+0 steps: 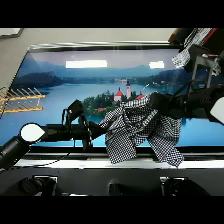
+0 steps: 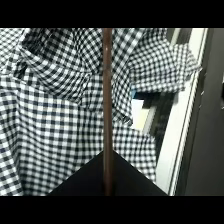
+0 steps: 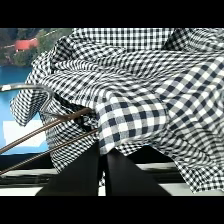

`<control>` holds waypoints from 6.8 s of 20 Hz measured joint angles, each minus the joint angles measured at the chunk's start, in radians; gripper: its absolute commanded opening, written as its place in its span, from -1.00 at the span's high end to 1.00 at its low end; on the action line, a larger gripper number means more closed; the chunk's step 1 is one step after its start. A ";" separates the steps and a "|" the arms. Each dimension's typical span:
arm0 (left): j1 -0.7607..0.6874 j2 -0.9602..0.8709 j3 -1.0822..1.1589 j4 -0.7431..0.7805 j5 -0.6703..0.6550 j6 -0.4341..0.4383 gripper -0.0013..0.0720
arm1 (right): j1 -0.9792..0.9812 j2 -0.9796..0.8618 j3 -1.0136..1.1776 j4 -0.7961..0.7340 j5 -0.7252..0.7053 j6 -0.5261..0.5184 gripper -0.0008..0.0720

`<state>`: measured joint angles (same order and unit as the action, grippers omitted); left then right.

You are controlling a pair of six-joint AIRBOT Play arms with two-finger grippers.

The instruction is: Fold the clothes and pants, and hang the long-sleeved shirts on hangers.

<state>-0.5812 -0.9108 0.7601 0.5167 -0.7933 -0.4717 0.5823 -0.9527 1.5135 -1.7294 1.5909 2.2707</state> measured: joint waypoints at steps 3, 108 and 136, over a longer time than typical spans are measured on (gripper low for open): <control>-0.002 -0.024 0.000 -0.072 0.000 0.047 0.91 | 0.000 -0.001 0.000 0.001 -0.017 -0.011 0.90; -0.297 -0.420 0.217 -0.126 0.575 -0.665 -0.72 | -0.590 0.040 -0.124 0.596 -0.093 -1.456 0.91; -0.151 -0.502 0.333 -0.097 0.441 -0.681 0.92 | -0.590 0.124 -0.116 0.589 -0.072 -1.353 0.92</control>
<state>-0.7319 -1.4128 1.0927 0.4194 -0.3519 -1.1526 -0.0074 -0.8288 1.3979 -1.1400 1.5192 0.9180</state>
